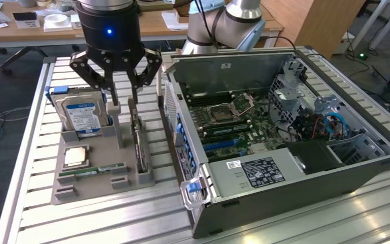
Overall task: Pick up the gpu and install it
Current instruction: 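Pick up the gpu and move the gpu toward the slot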
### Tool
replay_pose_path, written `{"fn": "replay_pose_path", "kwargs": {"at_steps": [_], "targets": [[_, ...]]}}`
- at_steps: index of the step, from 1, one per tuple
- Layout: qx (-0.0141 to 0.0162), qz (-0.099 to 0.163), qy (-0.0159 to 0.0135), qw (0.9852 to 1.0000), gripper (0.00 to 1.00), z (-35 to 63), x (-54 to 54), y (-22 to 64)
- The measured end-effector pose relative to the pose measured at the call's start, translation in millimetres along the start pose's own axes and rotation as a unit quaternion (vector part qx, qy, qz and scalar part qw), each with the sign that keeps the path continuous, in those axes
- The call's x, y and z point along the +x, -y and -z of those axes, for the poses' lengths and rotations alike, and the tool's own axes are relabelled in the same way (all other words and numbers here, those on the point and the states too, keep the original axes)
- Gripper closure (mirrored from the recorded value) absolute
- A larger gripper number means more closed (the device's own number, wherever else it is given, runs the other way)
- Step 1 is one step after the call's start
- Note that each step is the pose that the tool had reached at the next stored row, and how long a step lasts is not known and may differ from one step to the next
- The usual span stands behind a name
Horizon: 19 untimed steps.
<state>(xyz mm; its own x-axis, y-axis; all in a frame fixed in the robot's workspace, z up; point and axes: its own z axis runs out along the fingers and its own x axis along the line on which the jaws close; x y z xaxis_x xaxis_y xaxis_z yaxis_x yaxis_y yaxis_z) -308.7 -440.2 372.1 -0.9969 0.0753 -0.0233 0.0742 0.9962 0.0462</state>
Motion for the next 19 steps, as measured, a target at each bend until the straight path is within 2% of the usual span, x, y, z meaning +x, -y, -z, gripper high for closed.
{"fn": "replay_pose_path", "kwargs": {"at_steps": [19], "targets": [[0.0000,0.000,0.0000,1.0000,0.58,-23.8,0.6,1.1]]}}
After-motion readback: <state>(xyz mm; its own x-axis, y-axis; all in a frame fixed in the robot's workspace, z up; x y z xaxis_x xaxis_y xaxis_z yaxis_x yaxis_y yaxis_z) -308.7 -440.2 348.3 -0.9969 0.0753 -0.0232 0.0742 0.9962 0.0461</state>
